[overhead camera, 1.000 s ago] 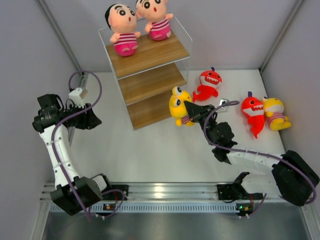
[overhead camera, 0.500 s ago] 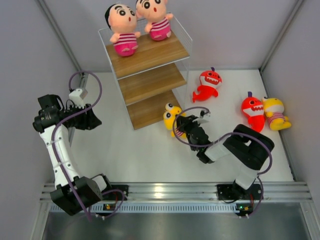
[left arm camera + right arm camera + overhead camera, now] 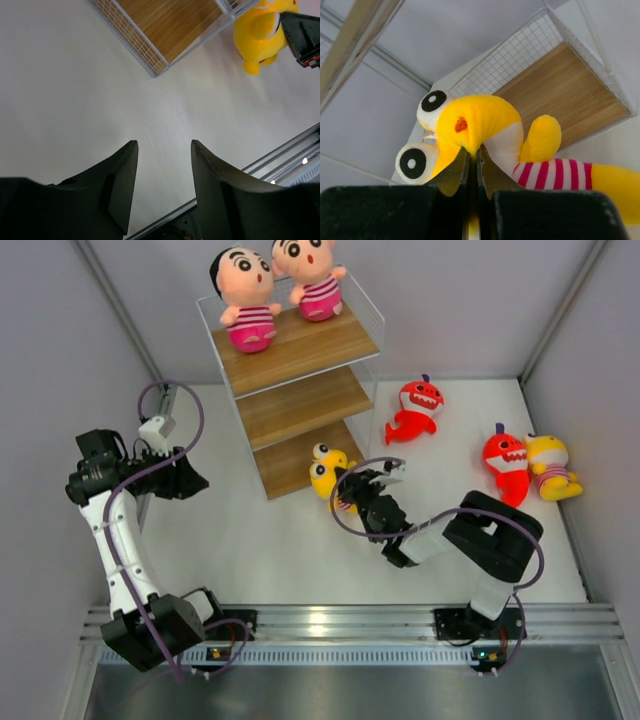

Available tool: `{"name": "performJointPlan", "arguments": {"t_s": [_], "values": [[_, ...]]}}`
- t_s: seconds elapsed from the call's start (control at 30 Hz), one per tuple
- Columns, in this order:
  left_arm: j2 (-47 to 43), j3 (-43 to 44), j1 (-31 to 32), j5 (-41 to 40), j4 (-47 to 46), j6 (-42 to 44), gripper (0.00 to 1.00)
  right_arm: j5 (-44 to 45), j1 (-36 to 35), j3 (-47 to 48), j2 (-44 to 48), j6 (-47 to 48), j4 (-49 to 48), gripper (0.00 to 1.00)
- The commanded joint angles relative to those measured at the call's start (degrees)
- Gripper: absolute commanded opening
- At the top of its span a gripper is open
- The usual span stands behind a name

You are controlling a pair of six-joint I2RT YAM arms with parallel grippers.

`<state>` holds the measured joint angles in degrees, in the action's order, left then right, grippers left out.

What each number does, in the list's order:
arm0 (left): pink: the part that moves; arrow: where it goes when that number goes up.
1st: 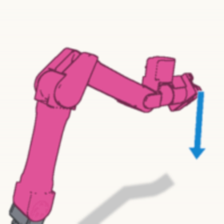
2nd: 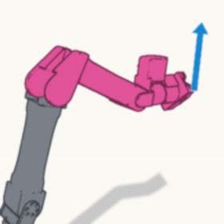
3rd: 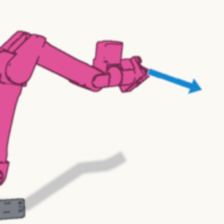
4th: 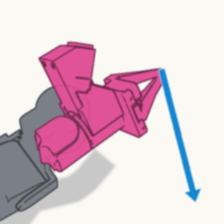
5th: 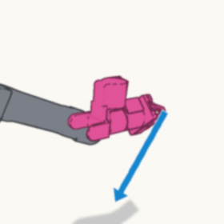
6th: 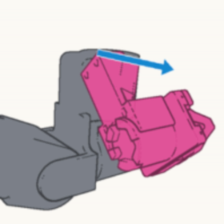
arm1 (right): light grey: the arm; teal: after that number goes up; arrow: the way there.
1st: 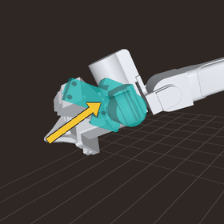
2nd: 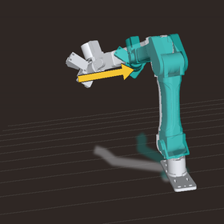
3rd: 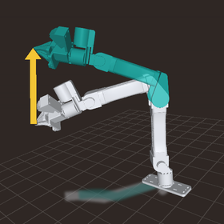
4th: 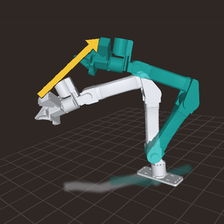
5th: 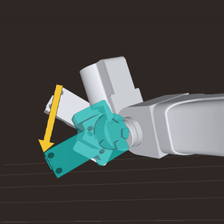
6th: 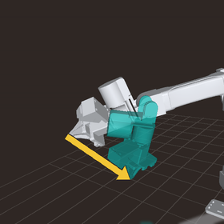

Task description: Place and organize the stuffed toys onto the shelf

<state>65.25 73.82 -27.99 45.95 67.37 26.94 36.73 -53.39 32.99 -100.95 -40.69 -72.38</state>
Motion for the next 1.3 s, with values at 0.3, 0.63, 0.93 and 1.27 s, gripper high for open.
{"name": "performJointPlan", "arguments": {"t_s": [0.3,0.63,0.93,1.27], "values": [[-6.62,-7.02,14.08,3.37,1.27,1.36,0.64,11.78,-17.09,5.14,13.13,17.48,-10.17,0.00],[-14.72,-6.15,27.37,0.01,1.18,5.41,0.94,14.68,-24.12,14.97,12.54,20.02,3.65,0.00],[-12.61,-2.11,27.64,5.73,1.18,3.92,0.98,11.52,-27.12,25.18,4.18,21.35,1.80,0.00],[-8.83,2.29,27.64,0.01,-2.42,-2.77,0.84,6.87,-27.39,22.99,5.76,18.28,6.02,0.00]]}}
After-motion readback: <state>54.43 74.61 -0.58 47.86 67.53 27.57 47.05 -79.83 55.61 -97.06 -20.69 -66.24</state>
